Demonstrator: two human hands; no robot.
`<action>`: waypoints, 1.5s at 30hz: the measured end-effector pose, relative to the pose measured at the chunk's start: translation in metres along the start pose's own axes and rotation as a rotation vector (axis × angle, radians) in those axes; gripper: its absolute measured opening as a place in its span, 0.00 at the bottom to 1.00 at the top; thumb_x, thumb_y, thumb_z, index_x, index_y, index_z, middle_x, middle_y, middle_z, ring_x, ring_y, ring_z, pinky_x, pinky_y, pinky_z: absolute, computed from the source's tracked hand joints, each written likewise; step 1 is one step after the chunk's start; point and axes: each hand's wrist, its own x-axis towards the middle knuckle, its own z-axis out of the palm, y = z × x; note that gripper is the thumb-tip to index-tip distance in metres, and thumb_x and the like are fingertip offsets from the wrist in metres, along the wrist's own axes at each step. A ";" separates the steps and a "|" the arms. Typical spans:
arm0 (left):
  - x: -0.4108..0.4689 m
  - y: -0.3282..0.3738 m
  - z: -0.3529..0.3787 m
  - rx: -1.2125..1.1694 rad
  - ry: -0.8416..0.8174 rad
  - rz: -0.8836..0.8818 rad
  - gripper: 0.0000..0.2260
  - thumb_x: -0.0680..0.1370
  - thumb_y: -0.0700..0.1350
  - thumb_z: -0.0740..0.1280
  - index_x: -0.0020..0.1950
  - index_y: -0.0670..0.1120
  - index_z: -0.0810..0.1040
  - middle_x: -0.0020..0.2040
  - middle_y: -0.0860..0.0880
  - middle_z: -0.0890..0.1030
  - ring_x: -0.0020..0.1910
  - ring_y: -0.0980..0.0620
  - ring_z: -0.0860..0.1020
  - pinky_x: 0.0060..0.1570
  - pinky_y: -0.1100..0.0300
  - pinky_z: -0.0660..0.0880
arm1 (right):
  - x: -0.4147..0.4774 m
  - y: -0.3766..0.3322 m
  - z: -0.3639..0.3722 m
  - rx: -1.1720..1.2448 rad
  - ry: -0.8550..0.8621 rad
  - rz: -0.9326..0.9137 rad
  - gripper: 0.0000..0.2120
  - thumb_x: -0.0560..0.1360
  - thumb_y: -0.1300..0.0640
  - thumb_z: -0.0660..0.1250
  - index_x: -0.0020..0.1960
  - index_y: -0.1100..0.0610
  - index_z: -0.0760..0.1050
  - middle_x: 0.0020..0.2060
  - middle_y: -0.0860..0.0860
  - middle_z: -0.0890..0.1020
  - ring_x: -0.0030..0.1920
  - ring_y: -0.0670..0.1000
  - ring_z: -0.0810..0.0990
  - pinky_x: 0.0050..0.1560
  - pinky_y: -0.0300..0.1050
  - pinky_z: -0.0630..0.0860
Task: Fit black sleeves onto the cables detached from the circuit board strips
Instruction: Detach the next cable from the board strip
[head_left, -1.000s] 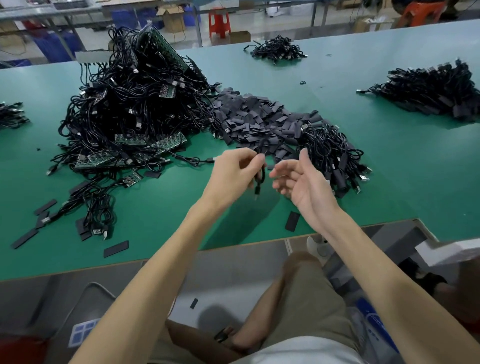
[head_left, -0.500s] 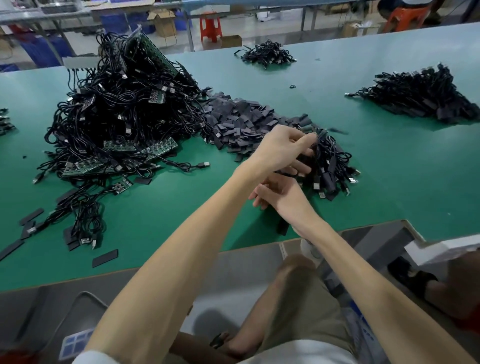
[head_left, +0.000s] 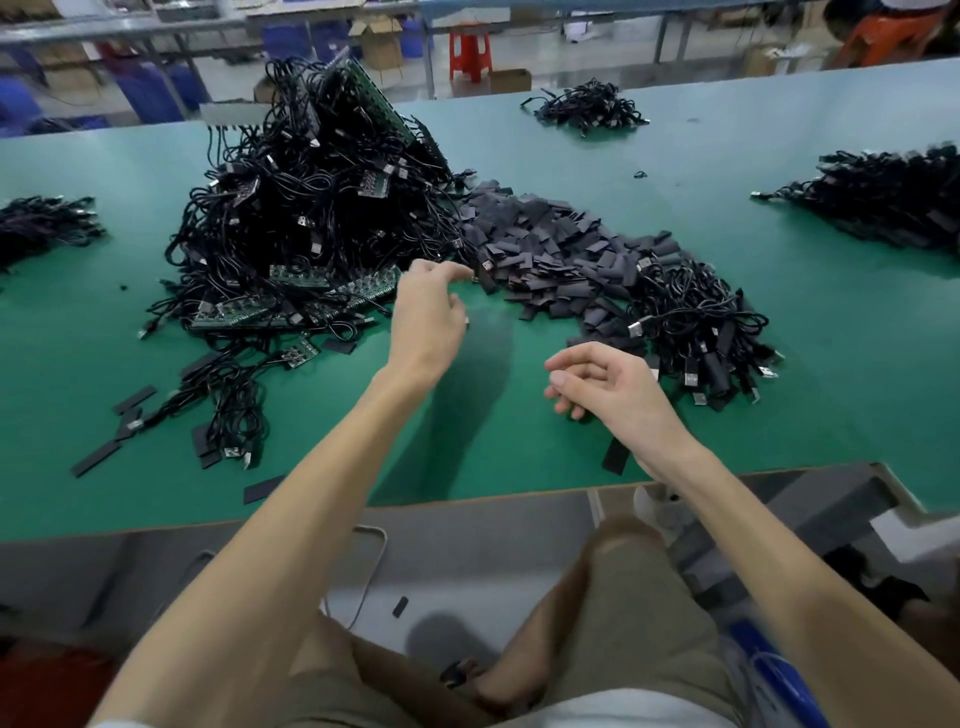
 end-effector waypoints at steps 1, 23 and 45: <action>0.004 -0.014 -0.006 0.132 0.037 -0.018 0.21 0.77 0.31 0.62 0.68 0.43 0.78 0.64 0.41 0.76 0.64 0.43 0.73 0.68 0.52 0.68 | 0.000 0.000 0.000 -0.003 -0.002 0.002 0.04 0.79 0.63 0.71 0.54 0.60 0.80 0.38 0.53 0.86 0.36 0.49 0.83 0.36 0.38 0.77; 0.031 -0.084 -0.032 0.800 -0.240 -0.179 0.24 0.82 0.52 0.61 0.70 0.35 0.67 0.67 0.36 0.66 0.66 0.37 0.67 0.68 0.41 0.59 | -0.003 -0.003 0.000 -0.087 -0.021 0.015 0.04 0.79 0.64 0.71 0.53 0.59 0.80 0.41 0.57 0.86 0.38 0.51 0.84 0.38 0.39 0.78; 0.064 -0.085 -0.055 0.919 -0.214 0.031 0.18 0.75 0.52 0.72 0.49 0.38 0.73 0.62 0.37 0.68 0.58 0.36 0.71 0.58 0.41 0.72 | -0.002 -0.002 0.003 -0.113 -0.006 0.031 0.03 0.79 0.64 0.71 0.51 0.59 0.81 0.39 0.56 0.86 0.37 0.50 0.83 0.37 0.39 0.77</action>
